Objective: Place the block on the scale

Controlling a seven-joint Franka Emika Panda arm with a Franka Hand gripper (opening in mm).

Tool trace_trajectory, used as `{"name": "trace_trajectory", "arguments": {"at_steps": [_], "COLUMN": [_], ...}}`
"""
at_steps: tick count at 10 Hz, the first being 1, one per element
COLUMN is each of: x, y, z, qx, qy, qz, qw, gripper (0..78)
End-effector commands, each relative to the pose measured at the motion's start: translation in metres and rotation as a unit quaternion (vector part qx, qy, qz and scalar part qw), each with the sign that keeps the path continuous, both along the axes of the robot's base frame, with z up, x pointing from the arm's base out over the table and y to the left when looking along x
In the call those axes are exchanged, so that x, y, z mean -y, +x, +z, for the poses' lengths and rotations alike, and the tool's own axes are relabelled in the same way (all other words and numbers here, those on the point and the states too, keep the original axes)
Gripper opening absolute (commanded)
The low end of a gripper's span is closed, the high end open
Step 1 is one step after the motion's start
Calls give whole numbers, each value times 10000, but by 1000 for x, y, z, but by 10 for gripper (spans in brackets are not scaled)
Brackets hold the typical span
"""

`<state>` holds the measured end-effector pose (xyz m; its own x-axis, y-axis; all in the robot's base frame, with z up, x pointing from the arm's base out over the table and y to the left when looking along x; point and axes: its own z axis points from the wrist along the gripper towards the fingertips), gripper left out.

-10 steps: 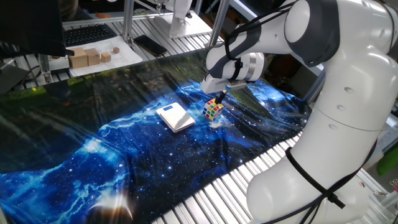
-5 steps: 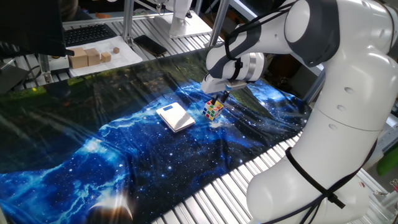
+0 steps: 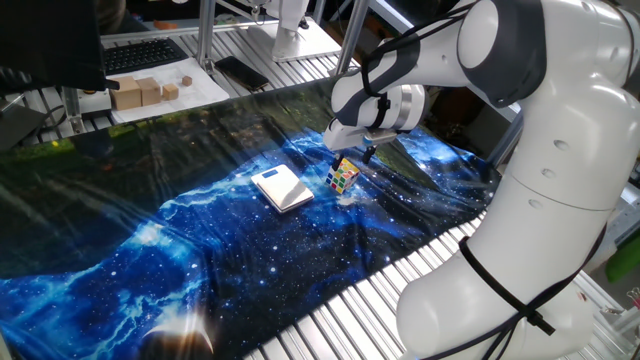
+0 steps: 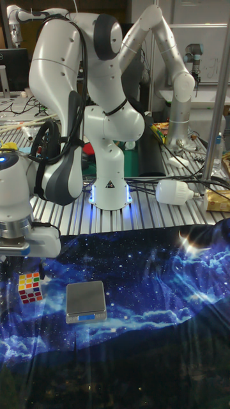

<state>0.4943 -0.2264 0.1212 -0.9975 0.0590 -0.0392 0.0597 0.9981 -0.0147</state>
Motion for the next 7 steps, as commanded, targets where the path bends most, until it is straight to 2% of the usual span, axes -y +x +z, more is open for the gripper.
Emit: {"name": "trace_trajectory", "arguments": {"at_steps": [1,2,7], "x": [1,1,1], "y": [0,1,1], "z": [1,-4,-5], "qx": [3,5,5], "qy": [-13,-12,-10], "qz": [26,77,75], "qw": [10000,10000,10000], "gripper": [774,774,774]}}
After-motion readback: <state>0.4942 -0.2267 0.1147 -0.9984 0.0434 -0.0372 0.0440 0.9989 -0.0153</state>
